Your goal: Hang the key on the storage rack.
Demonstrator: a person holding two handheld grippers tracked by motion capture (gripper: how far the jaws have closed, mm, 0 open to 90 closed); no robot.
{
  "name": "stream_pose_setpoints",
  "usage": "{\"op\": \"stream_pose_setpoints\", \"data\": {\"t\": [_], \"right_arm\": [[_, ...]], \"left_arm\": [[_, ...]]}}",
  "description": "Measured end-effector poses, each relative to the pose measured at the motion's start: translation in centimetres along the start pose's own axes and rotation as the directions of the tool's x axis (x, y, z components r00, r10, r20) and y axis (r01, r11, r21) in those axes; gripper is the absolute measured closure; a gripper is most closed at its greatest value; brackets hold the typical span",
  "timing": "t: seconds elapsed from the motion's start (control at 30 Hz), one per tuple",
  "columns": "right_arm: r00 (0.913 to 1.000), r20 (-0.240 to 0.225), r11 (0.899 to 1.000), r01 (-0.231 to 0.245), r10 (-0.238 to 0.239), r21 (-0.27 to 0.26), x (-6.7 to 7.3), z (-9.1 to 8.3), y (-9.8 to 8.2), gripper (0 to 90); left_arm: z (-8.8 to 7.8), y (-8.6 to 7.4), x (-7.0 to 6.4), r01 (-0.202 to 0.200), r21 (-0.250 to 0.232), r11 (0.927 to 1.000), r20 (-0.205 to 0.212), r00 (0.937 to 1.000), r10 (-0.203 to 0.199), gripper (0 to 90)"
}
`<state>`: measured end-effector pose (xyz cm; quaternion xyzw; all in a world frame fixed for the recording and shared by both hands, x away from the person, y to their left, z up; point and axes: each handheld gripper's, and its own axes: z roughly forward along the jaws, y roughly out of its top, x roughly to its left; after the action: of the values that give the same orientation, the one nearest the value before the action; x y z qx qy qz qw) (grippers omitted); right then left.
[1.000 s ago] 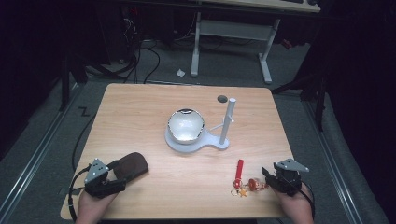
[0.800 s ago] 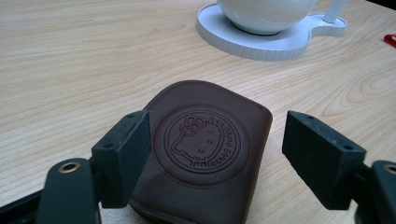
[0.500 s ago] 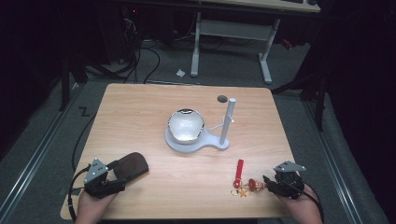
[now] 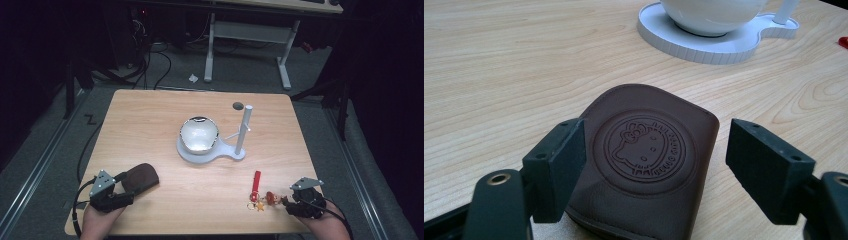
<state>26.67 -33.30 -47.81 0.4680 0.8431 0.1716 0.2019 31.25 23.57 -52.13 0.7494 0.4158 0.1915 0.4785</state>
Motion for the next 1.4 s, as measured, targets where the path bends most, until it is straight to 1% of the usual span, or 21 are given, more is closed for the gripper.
{"op": "stream_pose_setpoints", "data": {"t": [0.1, 0.17, 0.23, 0.27, 0.3, 0.4, 0.53, 0.57, 0.6, 0.77, 0.9, 1.07, 1.13, 1.2, 1.33, 1.37, 1.4], "right_arm": [[0.9998, -0.013, 1.0, 0.016, -0.015, 0.025, 0.3, -0.1, 0.1, 42.7], [0.9993, -0.032, 0.999, 0.02, -0.019, 0.043, 0.6, 0.0, 0.2, 42.1], [0.9984, -0.046, 0.998, 0.035, -0.032, 0.057, 0.9, 0.1, 0.2, 42.0], [0.9973, -0.054, 0.996, 0.054, -0.05, 0.067, 1.2, 0.3, 0.3, 41.8], [0.9973, -0.054, 0.996, 0.054, -0.05, 0.067, 1.2, 0.3, 0.3, 41.8], [0.9948, -0.065, 0.994, 0.083, -0.078, 0.075, 1.6, 0.6, 0.6, 41.6], [0.9914, -0.081, 0.991, 0.108, -0.102, 0.073, 2.2, 0.9, 1.1, 42.2], [0.9901, -0.082, 0.99, 0.12, -0.114, 0.071, 2.3, 1.0, 1.3, 43.2], [0.9877, -0.075, 0.987, 0.142, -0.137, 0.069, 2.5, 1.0, 1.6, 46.0], [0.9844, -0.082, 0.984, 0.162, -0.156, 0.074, 2.6, 1.1, 2.0, 48.6], [0.9822, -0.091, 0.983, 0.171, -0.164, 0.069, 2.9, 1.3, 2.2, 53.0], [0.9818, -0.082, 0.983, 0.176, -0.172, 0.051, 3.3, 1.4, 2.9, 55.8], [0.982, -0.088, 0.984, 0.172, -0.167, 0.044, 3.3, 1.5, 3.2, 53.6], [0.9823, -0.107, 0.986, 0.16, -0.154, 0.047, 3.3, 1.5, 3.5, 50.1], [0.9844, -0.106, 0.989, 0.145, -0.141, 0.032, 2.9, 0.5, 3.8, 52.3], [0.9847, -0.101, 0.989, 0.145, -0.142, 0.027, 2.6, 0.2, 3.8, 53.7], [0.9858, -0.105, 0.991, 0.135, -0.131, 0.027, 2.3, -0.1, 3.9, 56.9]], "left_arm": [[0.0, 0.0, 0.0, 0.0, 0.001, 1.0, 0.0, 1.0, 0.0, 24.2], [0.0, 0.0, 0.0, 0.0, 0.001, 1.0, 0.0, 1.0, 0.0, 24.3], [0.0, -0.1, 0.1, 0.003, 0.001, 1.0, -0.001, 1.0, -0.003, 24.3], [0.0, -0.1, 0.1, 0.004, 0.001, 1.0, -0.001, 1.0, -0.004, 24.3], [0.0, -0.1, 0.1, 0.005, 0.001, 1.0, -0.001, 1.0, -0.005, 24.3], [0.0, -0.1, 0.1, 0.005, 0.001, 1.0, -0.001, 1.0, -0.005, 24.4], [0.0, -0.1, 0.2, 0.004, 0.003, 1.0, -0.002, 1.0, -0.004, 24.4], [0.0, -0.1, 0.2, 0.005, 0.003, 1.0, -0.001, 1.0, -0.005, 24.4], [0.0, -0.1, 0.2, 0.005, 0.003, 1.0, -0.001, 1.0, -0.005, 24.4], [-0.1, -0.1, 0.3, 0.006, 0.002, 1.0, -0.002, 1.0, -0.006, 24.4], [0.0, -0.1, 0.3, 0.006, 0.003, 1.0, -0.001, 1.0, -0.006, 24.5], [-0.1, -0.1, 0.3, 0.006, 0.004, 1.0, 0.0, 1.0, -0.006, 24.5], [-0.1, -0.2, 0.3, 0.006, 0.003, 1.0, -0.002, 1.0, -0.006, 24.5], [-0.1, -0.2, 0.3, 0.006, 0.003, 1.0, -0.003, 1.0, -0.006, 24.5], [-0.1, -0.2, 0.4, 0.008, 0.005, 1.0, -0.002, 1.0, -0.008, 24.6], [0.0, -0.2, 0.4, 0.009, 0.006, 0.9999, -0.002, 1.0, -0.009, 24.7], [0.0, -0.2, 0.4, 0.008, 0.006, 0.9999, -0.002, 1.0, -0.008, 24.6]]}}
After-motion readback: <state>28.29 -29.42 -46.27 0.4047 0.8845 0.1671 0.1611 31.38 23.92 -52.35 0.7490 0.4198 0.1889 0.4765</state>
